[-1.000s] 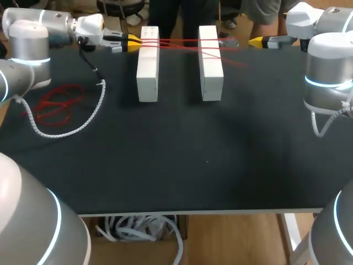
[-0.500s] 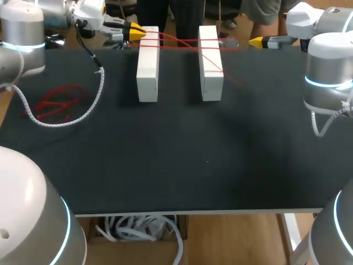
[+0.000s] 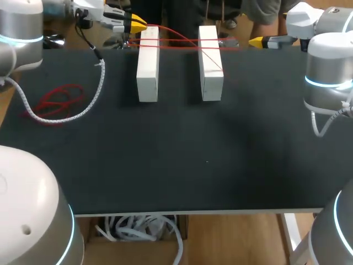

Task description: Grab the tape and strap the tape.

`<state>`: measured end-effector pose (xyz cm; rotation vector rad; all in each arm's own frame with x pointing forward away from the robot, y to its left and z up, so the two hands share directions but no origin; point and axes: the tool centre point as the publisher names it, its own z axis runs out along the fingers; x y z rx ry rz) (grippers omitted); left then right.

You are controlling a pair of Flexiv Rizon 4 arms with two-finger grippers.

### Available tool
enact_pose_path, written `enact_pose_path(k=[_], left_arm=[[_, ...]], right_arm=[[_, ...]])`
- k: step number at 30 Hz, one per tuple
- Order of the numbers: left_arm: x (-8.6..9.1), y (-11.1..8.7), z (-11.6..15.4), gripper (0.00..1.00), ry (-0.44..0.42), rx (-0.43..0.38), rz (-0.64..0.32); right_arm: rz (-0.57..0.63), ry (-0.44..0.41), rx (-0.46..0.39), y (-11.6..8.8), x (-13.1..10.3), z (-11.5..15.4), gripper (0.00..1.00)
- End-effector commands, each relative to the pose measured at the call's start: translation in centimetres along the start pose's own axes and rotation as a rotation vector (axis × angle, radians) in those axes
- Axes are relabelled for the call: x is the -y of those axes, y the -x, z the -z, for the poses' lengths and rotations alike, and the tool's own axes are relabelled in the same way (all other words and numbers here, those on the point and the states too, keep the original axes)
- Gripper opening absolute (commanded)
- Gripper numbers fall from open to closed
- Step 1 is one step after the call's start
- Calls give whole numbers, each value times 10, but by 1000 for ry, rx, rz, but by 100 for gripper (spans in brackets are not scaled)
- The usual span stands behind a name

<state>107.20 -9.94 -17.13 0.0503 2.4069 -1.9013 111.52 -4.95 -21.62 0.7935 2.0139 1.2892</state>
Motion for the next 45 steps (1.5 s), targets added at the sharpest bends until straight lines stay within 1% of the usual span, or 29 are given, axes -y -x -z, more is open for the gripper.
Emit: enact_pose_path(k=[1,11,14,16,19,20,23,26,28,30,31,35,41,45], left_arm=[[3,-6,0,0,19,93,0],[3,-6,0,0,19,93,0],[7,-4,-2,0,-26,-16,-22],[10,-5,-6,0,-67,-81,-7],[16,-9,-11,0,-110,-148,30],[19,-10,-13,0,-123,-158,37],[28,-15,-16,0,-158,-148,54],[36,-19,-18,0,-183,-109,46],[44,-21,-18,0,-225,-58,-14],[48,-23,-20,0,-220,-54,-8],[50,-24,-20,0,-227,-49,-23],[56,-27,-23,0,-250,-44,-26],[71,-29,-25,0,-285,-70,-24],[77,-30,-24,0,-290,-82,-12]], right_arm=[[0,0,-1,0,0,0,100],[0,0,-1,0,0,0,100],[0,0,-1,0,0,0,100],[0,0,-1,0,0,0,100],[0,0,-1,0,0,0,100],[0,0,-1,0,0,0,100],[0,0,-1,0,0,0,100],[0,0,-1,0,0,0,100],[0,0,-1,0,0,0,100],[0,0,-1,0,0,0,100],[0,0,-1,0,0,0,100],[0,0,-1,0,0,0,100],[0,0,-1,0,0,0,100],[0,0,-1,0,0,0,100]])
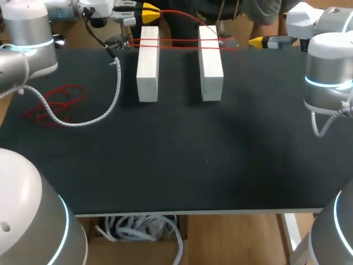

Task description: Grab the tape and strap the tape.

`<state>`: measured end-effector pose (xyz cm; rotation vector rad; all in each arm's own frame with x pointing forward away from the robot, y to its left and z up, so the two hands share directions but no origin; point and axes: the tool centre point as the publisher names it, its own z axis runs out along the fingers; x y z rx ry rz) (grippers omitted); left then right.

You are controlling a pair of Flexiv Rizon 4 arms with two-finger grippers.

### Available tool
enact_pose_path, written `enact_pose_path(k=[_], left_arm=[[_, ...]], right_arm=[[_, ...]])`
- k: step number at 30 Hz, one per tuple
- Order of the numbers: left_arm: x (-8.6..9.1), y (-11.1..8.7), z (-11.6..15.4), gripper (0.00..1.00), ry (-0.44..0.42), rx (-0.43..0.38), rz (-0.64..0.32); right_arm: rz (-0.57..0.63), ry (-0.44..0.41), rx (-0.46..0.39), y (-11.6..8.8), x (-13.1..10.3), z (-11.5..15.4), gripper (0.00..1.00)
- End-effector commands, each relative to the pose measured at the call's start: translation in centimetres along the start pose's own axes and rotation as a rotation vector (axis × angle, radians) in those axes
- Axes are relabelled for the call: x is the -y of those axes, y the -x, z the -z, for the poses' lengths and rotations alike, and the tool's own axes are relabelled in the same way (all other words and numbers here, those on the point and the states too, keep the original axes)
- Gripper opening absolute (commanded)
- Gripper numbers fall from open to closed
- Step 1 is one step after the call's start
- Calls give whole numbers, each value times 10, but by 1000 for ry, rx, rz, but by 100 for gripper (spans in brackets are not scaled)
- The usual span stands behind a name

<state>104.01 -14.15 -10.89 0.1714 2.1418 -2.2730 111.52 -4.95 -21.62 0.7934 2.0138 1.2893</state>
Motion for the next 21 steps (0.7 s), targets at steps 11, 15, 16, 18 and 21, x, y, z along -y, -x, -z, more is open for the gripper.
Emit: enact_pose_path(k=[11,15,16,18,21], left_arm=[[14,-5,1,0,-31,25,-58],[14,-5,1,0,-29,27,-68],[14,-5,2,0,-27,29,-73],[14,-5,2,0,-30,28,-80],[14,-5,2,0,-30,28,-80]], right_arm=[[0,0,-1,0,0,0,100],[0,0,-1,0,0,0,100],[0,0,-1,0,0,0,100],[0,0,-1,0,0,0,100],[0,0,-1,0,0,0,100]])
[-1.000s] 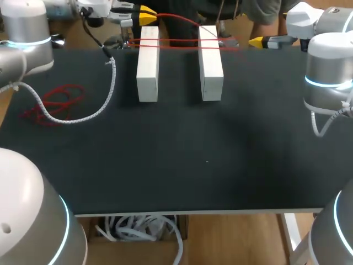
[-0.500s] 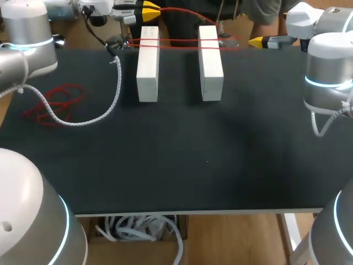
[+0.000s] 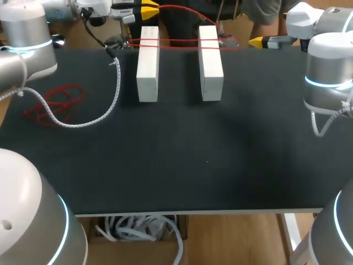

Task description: Grab the tape and strap the tape.

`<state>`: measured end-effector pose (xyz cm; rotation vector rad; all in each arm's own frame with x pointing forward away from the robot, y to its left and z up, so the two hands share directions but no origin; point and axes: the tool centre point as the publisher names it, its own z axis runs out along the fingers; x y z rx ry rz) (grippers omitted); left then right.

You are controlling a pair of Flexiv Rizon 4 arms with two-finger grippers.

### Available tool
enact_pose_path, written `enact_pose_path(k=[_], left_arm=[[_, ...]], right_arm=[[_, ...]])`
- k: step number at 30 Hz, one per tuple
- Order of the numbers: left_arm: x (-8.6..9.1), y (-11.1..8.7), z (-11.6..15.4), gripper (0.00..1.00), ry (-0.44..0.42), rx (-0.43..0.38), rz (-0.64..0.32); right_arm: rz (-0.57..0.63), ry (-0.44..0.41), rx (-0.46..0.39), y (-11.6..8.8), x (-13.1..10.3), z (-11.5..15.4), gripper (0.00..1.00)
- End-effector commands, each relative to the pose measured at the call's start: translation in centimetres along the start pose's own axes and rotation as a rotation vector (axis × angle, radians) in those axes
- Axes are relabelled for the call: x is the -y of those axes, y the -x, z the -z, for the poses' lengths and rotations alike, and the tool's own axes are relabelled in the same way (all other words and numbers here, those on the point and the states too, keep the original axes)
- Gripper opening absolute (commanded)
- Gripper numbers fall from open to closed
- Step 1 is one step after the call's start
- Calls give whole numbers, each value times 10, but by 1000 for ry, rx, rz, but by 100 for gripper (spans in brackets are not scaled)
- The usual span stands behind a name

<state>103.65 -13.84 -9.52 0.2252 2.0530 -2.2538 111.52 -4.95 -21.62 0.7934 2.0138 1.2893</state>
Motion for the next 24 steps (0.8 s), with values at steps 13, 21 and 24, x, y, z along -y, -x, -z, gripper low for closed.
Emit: enact_pose_path(k=[13,21,24], left_arm=[[0,-2,0,0,0,6,-2],[0,-2,0,0,0,6,-2],[0,-2,0,0,0,6,-2]], right_arm=[[0,0,-1,0,0,0,100],[-166,-12,285,-27,-2,27,100],[-222,26,405,-37,-5,38,100]])
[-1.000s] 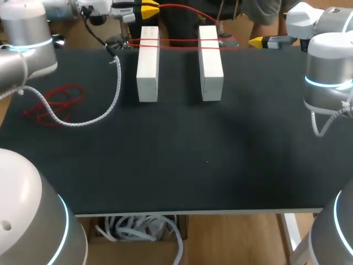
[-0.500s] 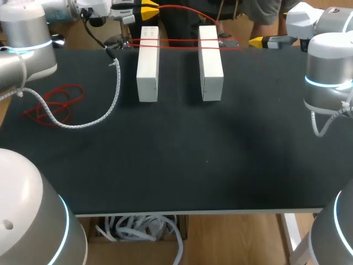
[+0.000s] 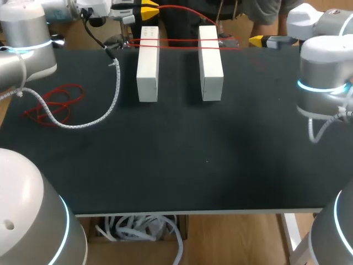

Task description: Grab the tape and strap the tape.

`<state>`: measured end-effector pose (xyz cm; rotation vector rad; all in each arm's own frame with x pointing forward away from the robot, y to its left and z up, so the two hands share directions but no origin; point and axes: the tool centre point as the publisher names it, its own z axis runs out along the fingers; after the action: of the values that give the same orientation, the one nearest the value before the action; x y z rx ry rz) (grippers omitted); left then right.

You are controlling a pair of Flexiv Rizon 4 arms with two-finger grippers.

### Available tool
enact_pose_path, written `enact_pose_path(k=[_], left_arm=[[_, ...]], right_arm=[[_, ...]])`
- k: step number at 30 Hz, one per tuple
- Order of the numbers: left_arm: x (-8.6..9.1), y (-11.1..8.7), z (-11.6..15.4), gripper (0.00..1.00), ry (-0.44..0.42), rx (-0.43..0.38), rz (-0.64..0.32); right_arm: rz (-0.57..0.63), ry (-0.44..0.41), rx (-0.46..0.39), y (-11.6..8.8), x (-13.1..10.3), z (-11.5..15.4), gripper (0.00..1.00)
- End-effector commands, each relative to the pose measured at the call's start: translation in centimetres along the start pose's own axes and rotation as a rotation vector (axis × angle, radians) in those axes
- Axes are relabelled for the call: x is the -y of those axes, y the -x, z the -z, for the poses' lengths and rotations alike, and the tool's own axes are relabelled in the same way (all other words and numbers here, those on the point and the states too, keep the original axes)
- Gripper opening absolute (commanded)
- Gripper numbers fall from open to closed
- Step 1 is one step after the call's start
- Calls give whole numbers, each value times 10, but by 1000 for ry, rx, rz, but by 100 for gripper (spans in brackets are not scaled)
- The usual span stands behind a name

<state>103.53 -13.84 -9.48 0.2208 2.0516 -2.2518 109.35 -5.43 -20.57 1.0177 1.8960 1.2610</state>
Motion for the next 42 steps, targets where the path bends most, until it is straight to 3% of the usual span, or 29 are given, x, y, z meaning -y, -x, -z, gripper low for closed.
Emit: enact_pose_path(k=[1,6,10,14,18,32,34,36,39,42], left_arm=[[0,-1,0,0,0,2,-1],[0,-1,0,0,0,2,-1],[0,-1,0,0,0,2,-1],[0,-1,0,0,0,2,-1],[0,-1,0,0,0,2,-1],[0,-1,0,0,0,2,-1],[0,-1,0,0,0,2,-1],[0,-1,0,0,0,2,-1],[0,-1,0,0,0,2,-1],[0,-1,0,0,0,2,-1]], right_arm=[[-121,56,298,-29,4,23,100],[-245,188,397,-41,7,44,100],[-413,272,484,-44,10,53,100],[-614,321,459,-46,15,62,100],[-693,207,407,-48,21,67,100],[-693,207,407,-48,21,67,100],[-967,42,422,-47,20,65,100],[-1163,-36,339,-46,21,66,100],[-1361,-129,256,-51,21,73,100],[-1466,-183,134,-58,19,82,100]])
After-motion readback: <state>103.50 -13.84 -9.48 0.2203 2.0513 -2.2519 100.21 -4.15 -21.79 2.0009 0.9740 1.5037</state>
